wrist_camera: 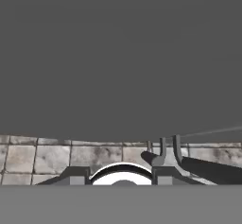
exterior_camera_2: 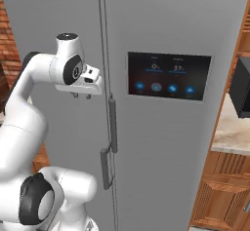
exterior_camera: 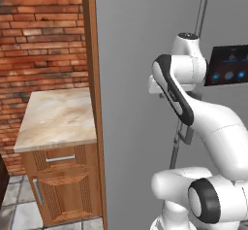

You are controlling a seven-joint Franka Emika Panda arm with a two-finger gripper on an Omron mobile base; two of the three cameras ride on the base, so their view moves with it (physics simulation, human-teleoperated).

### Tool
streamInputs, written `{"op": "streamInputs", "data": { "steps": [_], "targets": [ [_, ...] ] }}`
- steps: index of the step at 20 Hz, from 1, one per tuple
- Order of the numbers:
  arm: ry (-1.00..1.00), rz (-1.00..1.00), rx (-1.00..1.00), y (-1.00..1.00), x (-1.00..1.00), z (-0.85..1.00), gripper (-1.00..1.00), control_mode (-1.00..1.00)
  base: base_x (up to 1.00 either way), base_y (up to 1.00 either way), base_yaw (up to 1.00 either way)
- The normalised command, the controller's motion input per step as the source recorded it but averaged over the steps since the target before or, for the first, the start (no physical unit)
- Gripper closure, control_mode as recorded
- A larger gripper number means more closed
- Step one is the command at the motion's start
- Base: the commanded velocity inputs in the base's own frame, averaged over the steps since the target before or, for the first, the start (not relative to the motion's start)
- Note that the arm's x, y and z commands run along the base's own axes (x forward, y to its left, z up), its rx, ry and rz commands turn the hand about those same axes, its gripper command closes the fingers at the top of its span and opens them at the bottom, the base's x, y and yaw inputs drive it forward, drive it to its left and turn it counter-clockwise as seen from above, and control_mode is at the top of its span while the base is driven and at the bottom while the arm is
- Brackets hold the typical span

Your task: Open the freezer door, pick up the ice cube tray from the freezer, and place it on the dining counter.

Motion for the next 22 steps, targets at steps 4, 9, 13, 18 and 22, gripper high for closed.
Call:
{"op": "streamInputs", "data": {
  "steps": [4,9,13,18,22],
  "targets": [
    [0.00,-0.01,0.00,0.00,-0.31,0.00,-1.00,-1.00,0.00,0.00,0.00],
    [0.00,-0.01,0.00,0.02,-0.96,-0.01,-1.00,-1.00,0.00,0.00,0.00],
    [0.00,0.00,0.00,0.01,-0.98,-0.11,-1.00,-1.00,0.00,0.00,0.00],
    [0.01,0.00,0.00,0.01,-0.43,-0.02,-1.00,-1.00,0.00,0.00,0.00],
    [0.00,0.00,0.00,0.00,-0.02,0.00,-1.00,-1.00,0.00,0.00,0.00]
  ]
}}
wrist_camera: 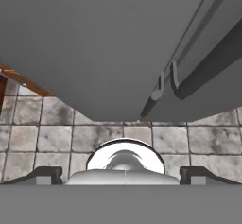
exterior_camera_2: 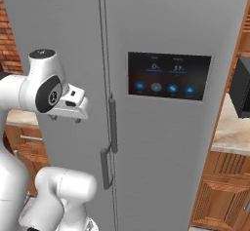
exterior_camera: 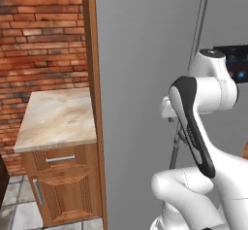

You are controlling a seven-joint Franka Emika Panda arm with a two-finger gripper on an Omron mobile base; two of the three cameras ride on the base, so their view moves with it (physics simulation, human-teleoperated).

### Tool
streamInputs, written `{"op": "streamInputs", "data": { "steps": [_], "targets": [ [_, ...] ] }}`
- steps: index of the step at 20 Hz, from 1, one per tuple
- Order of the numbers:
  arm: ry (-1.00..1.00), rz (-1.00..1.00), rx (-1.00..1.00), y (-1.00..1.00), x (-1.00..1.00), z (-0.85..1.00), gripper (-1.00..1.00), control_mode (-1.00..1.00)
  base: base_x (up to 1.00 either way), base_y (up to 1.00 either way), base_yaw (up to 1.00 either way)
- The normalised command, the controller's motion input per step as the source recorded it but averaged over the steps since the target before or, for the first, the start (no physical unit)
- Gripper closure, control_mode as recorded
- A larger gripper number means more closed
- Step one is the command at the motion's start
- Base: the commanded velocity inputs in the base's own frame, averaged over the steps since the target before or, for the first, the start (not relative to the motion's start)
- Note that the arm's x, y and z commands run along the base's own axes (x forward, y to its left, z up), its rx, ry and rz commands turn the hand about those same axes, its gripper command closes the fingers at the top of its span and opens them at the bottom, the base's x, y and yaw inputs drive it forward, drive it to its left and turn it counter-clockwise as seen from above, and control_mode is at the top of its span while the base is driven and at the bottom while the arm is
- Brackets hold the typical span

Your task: Open the freezer door, pick up the ice cube tray from the freezer, and place it on the dining counter.

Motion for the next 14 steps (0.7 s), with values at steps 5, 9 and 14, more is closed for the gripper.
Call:
{"op": "streamInputs", "data": {
  "steps": [5,9,14],
  "targets": [
    [0.00,0.00,0.00,0.00,0.00,0.00,-1.00,1.00,-0.48,-0.33,0.00],
    [0.00,0.00,0.00,0.00,0.00,0.00,-1.00,1.00,-0.66,-0.93,0.00],
    [0.00,0.00,0.00,0.00,0.00,0.00,-1.00,1.00,-0.34,-0.98,-0.01]
  ]
}}
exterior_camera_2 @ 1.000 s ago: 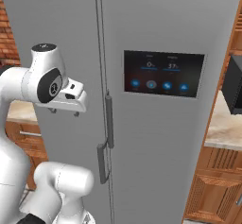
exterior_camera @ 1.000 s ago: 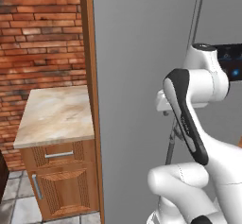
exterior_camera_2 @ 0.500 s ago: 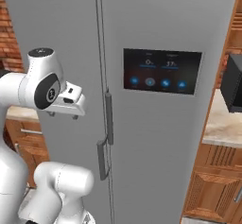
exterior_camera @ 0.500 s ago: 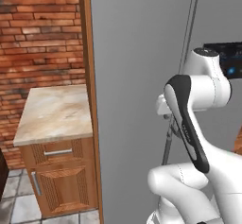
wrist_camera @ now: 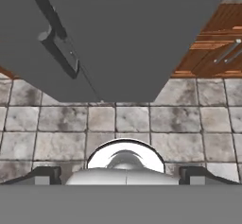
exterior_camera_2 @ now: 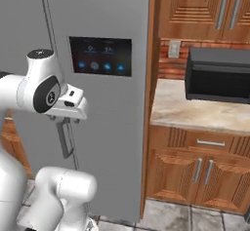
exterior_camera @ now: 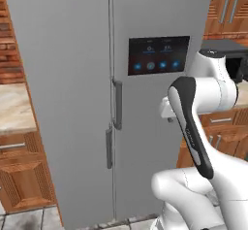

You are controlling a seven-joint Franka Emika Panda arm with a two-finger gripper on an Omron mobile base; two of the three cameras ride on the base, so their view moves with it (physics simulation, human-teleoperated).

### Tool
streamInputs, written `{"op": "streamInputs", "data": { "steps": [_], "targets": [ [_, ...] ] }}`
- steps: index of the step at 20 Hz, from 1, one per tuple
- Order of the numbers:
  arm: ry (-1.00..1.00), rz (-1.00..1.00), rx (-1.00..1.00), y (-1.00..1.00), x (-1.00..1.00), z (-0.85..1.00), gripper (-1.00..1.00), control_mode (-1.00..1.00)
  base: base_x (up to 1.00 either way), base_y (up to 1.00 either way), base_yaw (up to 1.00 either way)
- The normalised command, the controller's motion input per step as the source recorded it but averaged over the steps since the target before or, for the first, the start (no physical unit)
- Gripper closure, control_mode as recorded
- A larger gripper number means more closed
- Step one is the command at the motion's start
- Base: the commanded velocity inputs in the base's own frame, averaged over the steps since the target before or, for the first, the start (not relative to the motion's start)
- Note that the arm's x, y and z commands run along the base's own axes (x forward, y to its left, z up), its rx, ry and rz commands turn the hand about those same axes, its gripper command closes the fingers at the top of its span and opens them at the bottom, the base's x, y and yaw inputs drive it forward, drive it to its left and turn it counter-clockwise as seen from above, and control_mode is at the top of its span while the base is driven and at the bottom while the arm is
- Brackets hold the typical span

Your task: Open the freezer door, pick up the ice cube tray from the freezer, and place it on the dining counter.

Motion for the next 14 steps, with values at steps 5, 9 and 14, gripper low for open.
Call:
{"op": "streamInputs", "data": {
  "steps": [5,9,14],
  "targets": [
    [0.00,0.00,0.00,0.00,0.00,0.00,-1.00,1.00,0.08,-0.77,-0.01],
    [0.00,0.00,0.00,0.00,0.00,0.00,-1.00,1.00,0.42,-0.48,0.00],
    [0.00,0.00,0.00,0.00,0.00,0.00,-1.00,1.00,0.31,-0.12,0.00]
  ]
}}
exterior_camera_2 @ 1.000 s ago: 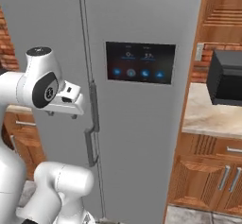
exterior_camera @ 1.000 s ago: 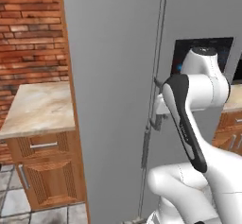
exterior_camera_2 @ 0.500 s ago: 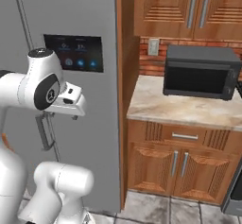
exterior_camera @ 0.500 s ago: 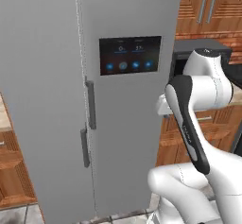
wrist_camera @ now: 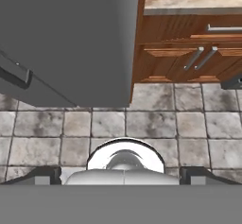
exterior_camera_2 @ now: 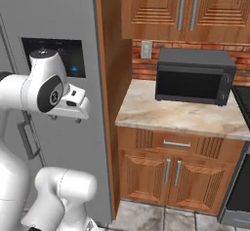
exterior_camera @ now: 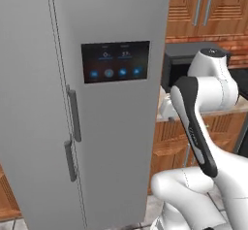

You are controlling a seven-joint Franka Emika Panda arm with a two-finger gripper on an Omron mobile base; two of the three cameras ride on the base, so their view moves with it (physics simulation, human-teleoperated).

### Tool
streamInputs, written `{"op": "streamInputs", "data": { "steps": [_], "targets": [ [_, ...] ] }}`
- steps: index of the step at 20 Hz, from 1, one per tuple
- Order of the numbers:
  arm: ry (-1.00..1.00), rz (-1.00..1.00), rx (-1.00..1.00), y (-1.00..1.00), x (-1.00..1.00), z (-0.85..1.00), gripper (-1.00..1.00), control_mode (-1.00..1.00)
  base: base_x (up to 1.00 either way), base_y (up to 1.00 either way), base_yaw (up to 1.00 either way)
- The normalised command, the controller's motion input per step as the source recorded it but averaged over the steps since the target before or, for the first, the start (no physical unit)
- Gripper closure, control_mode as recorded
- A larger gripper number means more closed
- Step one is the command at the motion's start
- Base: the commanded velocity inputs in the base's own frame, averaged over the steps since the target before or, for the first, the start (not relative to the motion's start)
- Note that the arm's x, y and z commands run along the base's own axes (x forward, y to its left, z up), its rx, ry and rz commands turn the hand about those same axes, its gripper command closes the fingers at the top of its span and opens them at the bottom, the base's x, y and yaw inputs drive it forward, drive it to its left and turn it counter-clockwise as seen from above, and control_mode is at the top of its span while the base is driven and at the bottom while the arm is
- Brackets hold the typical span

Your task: Open the freezer door, pick up the ice cube tray from the freezer, and place it on the dining counter.

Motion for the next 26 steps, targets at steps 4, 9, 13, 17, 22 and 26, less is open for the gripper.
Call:
{"op": "streamInputs", "data": {
  "steps": [4,9,13,17,22,26],
  "targets": [
    [0.00,0.00,0.00,0.00,0.00,0.00,-1.00,1.00,0.39,0.09,0.00],
    [0.00,0.00,0.00,0.00,0.00,0.00,-1.00,1.00,0.54,0.26,0.00],
    [0.00,0.00,0.00,0.00,0.00,0.00,-1.00,1.00,0.44,0.17,0.00],
    [0.00,0.00,0.00,0.06,-0.12,-0.01,-1.00,-1.00,0.00,0.09,0.00],
    [-0.07,0.00,-0.07,0.87,-0.73,-0.15,-1.00,-1.00,0.00,0.00,0.00],
    [-0.12,0.00,-0.10,1.00,-0.52,-0.38,-1.00,-1.00,0.00,0.00,0.00]
  ]
}}
